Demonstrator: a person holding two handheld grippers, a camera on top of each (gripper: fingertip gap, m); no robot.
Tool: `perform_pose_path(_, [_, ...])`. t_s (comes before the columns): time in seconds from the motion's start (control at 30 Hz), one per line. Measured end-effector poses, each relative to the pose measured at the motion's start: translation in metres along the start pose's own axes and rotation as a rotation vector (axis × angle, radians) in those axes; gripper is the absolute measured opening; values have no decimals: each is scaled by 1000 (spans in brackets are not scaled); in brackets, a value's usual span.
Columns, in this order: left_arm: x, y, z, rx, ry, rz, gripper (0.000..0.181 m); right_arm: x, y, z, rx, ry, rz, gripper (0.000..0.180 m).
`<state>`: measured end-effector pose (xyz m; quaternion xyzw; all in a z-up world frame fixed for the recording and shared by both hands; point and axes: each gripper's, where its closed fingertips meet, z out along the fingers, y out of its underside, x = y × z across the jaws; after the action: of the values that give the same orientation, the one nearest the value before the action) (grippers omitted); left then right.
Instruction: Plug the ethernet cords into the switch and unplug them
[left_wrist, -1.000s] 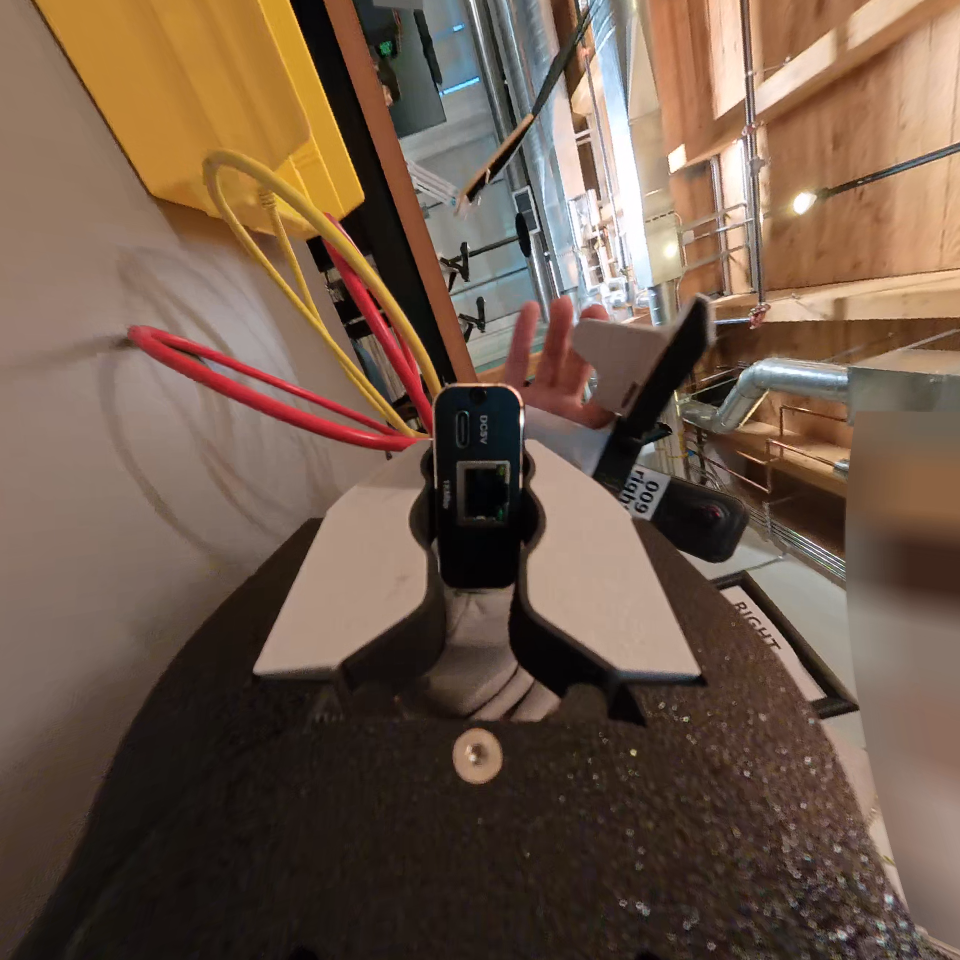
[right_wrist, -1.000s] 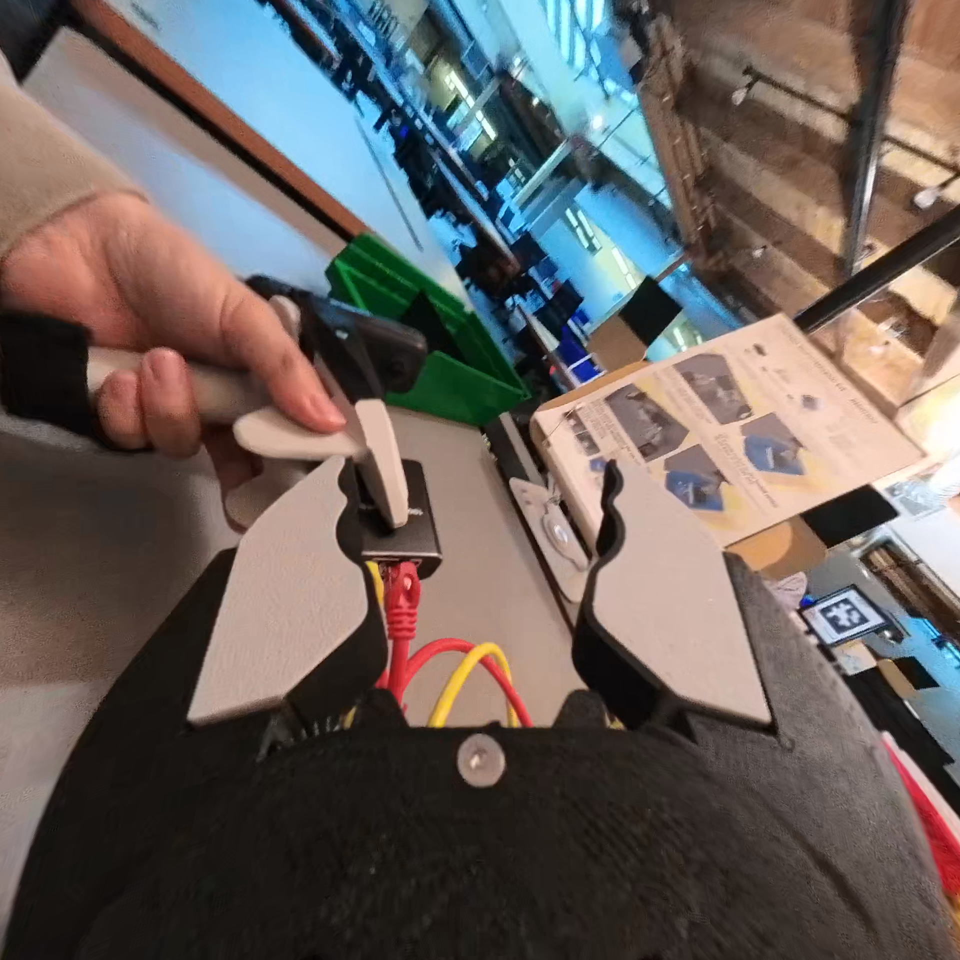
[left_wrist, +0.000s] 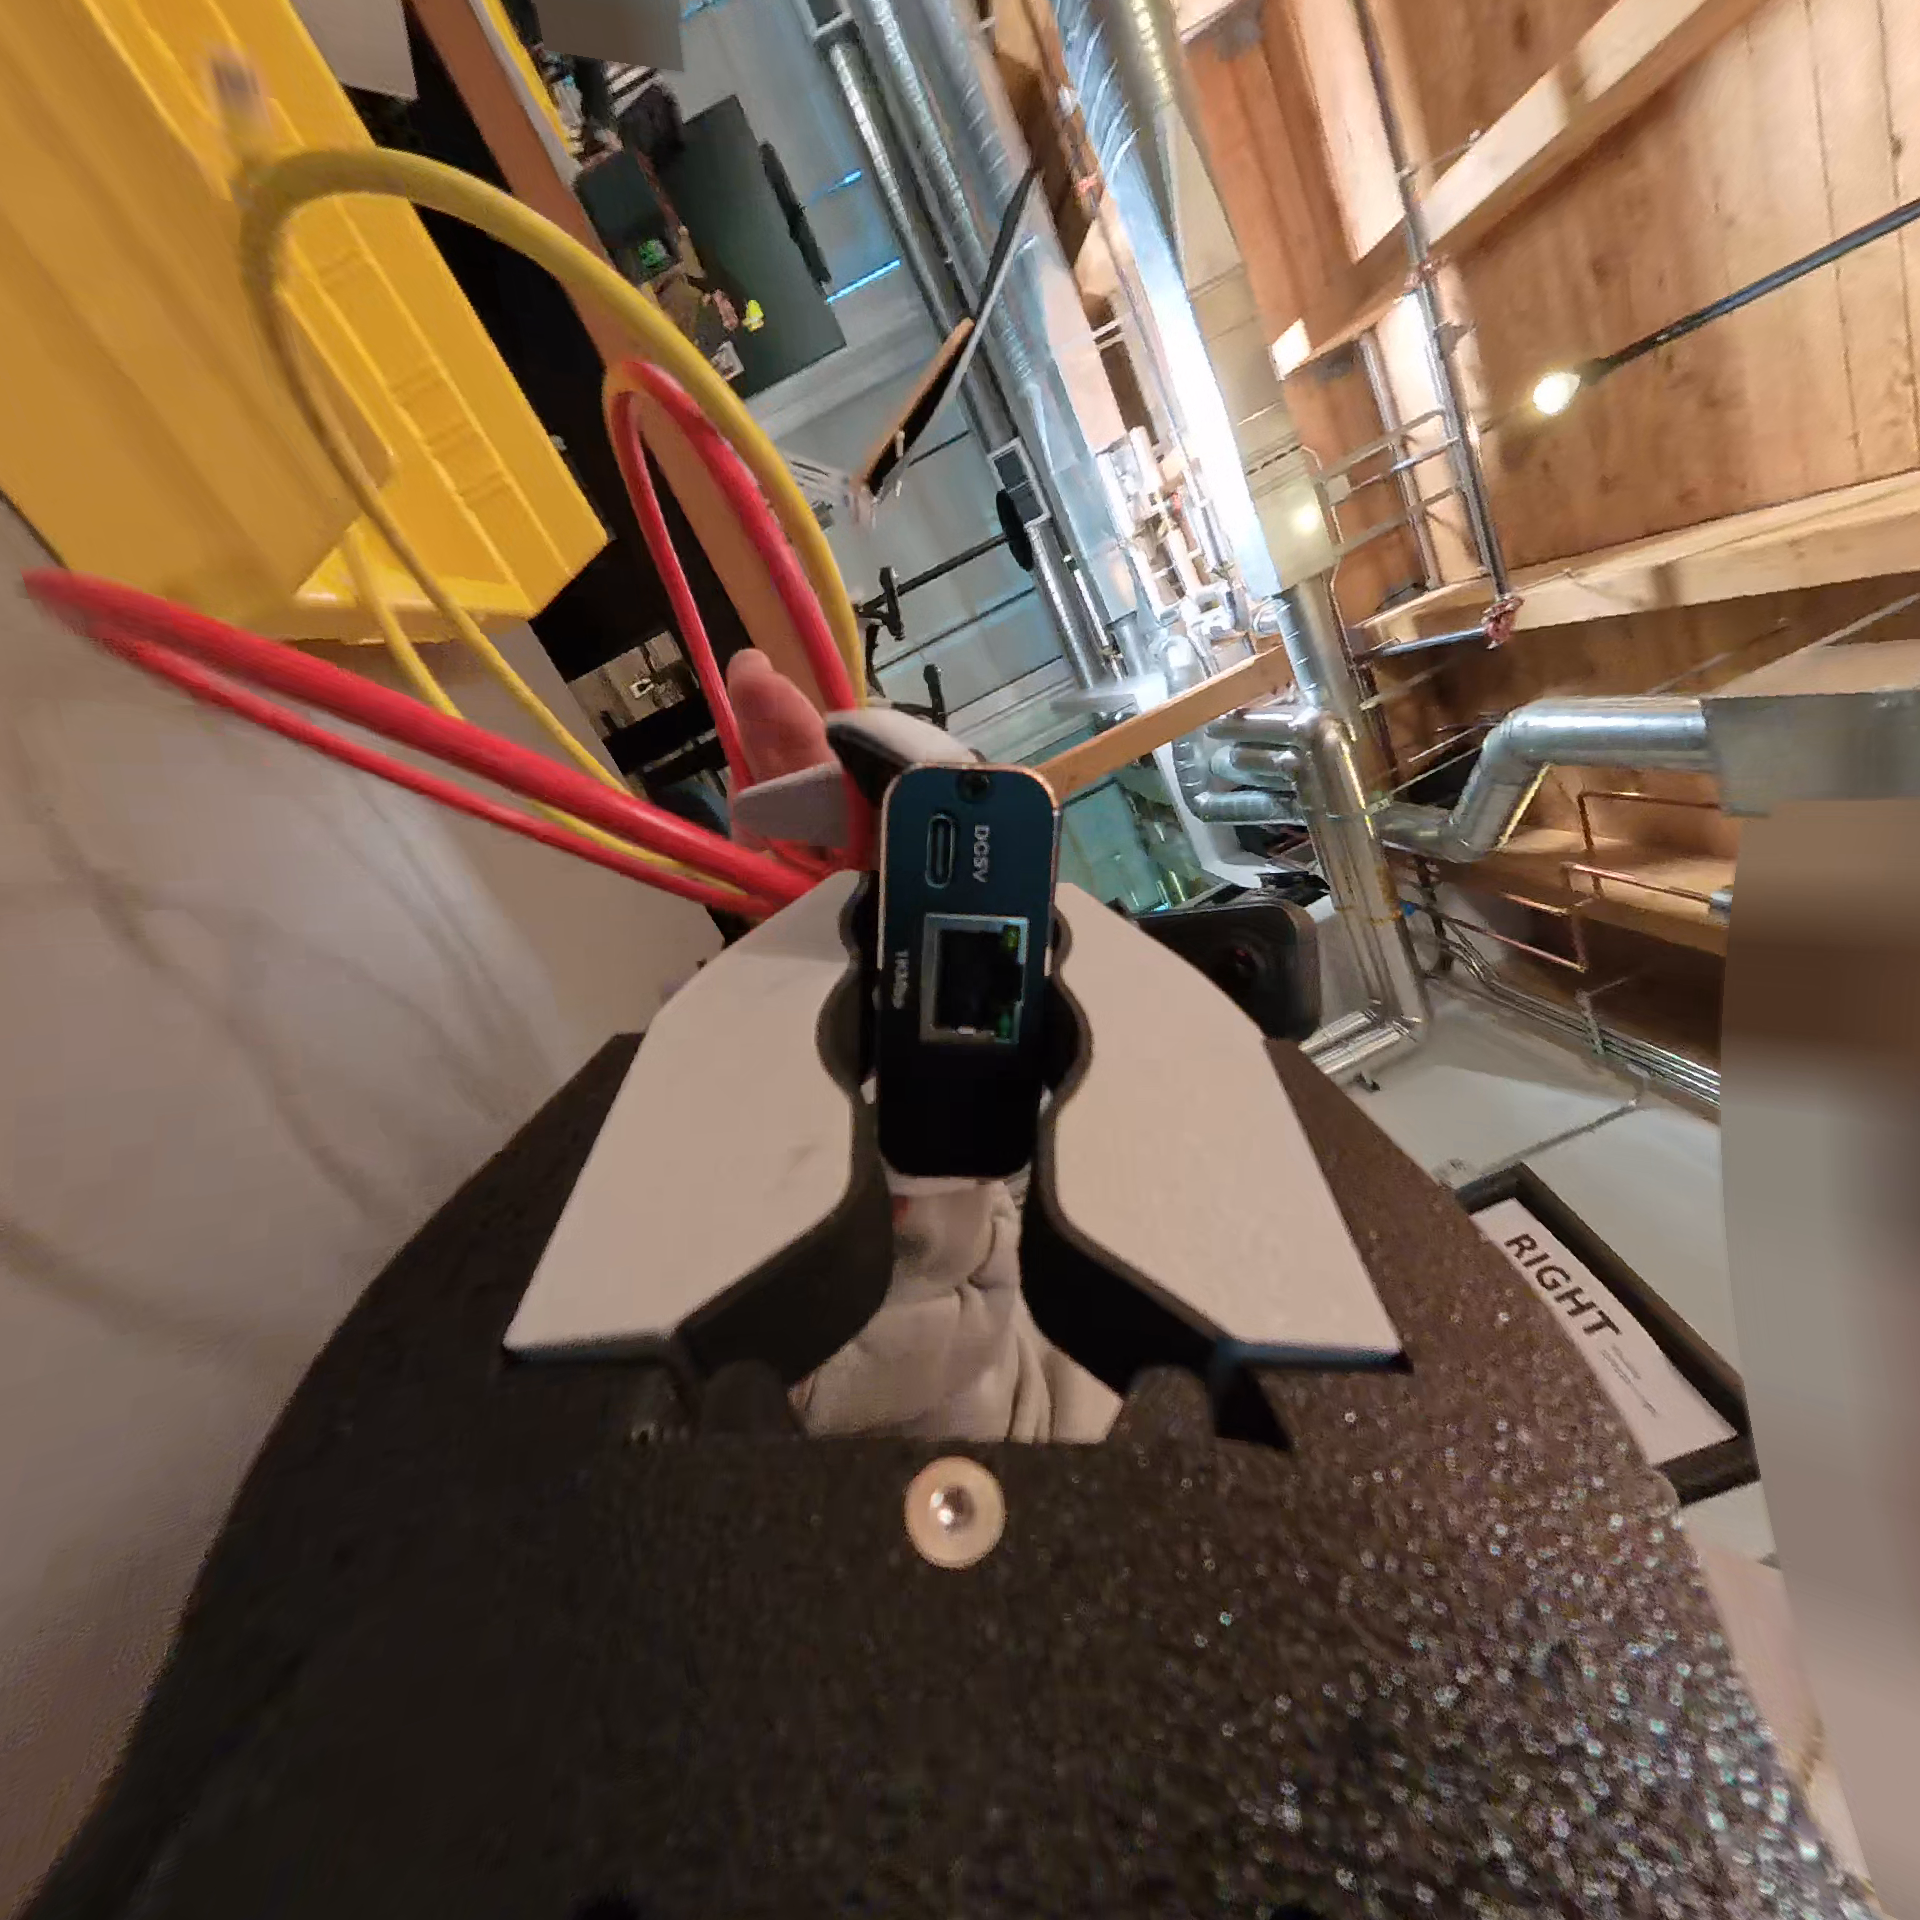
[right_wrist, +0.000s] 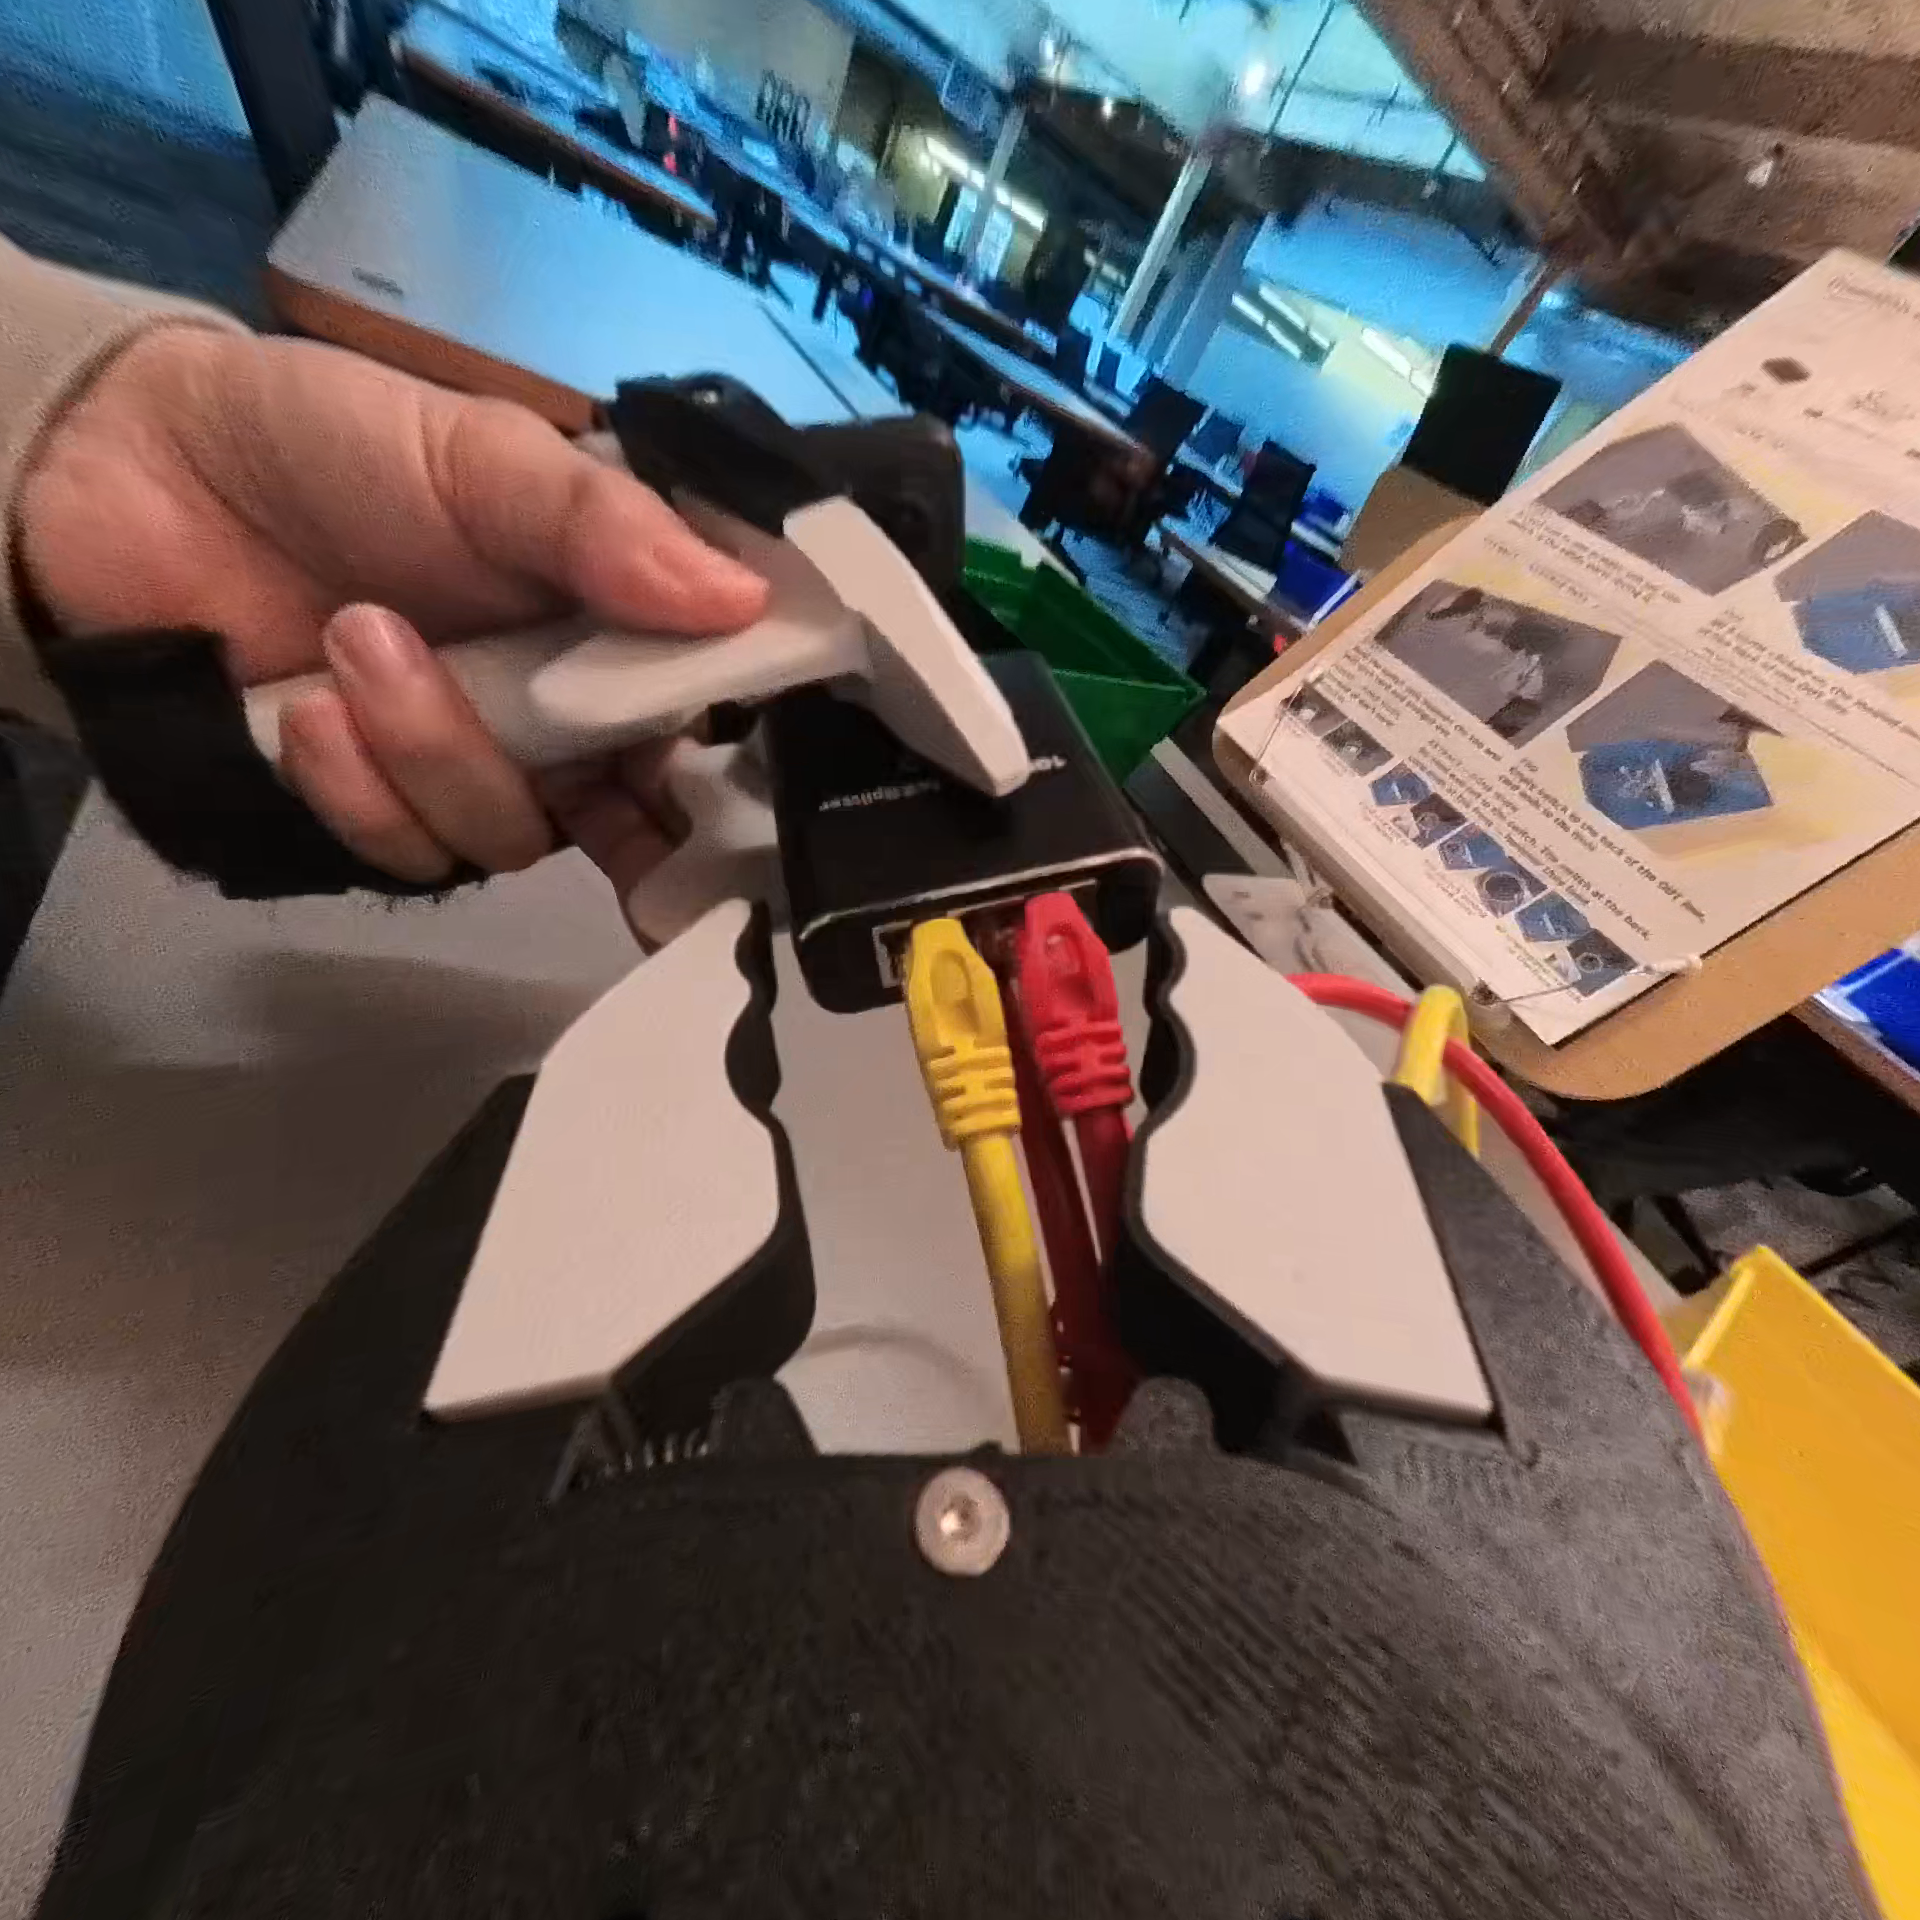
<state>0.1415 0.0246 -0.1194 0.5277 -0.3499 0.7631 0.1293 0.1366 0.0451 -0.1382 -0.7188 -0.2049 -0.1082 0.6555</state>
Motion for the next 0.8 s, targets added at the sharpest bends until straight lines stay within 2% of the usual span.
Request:
perform_pose_path(0.13, [-1,2,-2,-38,27,-58,25,5,-5,-5,48,24,-22,69])
perform_pose_path(0.2, [-3,9,-1,-69,3,-51,25,5,-3,-5,43,33,-64,75])
perform_pose_path(0.5, [-13,35,-3,-241,-14,-68,25,-17,9,-2,5,-131,7,68])
perform_pose_path(0.63, [-21,45,-7,-343,-59,-29,26,-10,14,-3,-66,-58,-144,84])
perform_pose_path(0.73, [-25,49,-9,-416,-110,32,25,-13,3,-3,-19,-44,-192,86])
perform_pose_path(0.8, [-24,51,-11,-463,-117,28,25,-25,3,-5,-17,-136,-187,64])
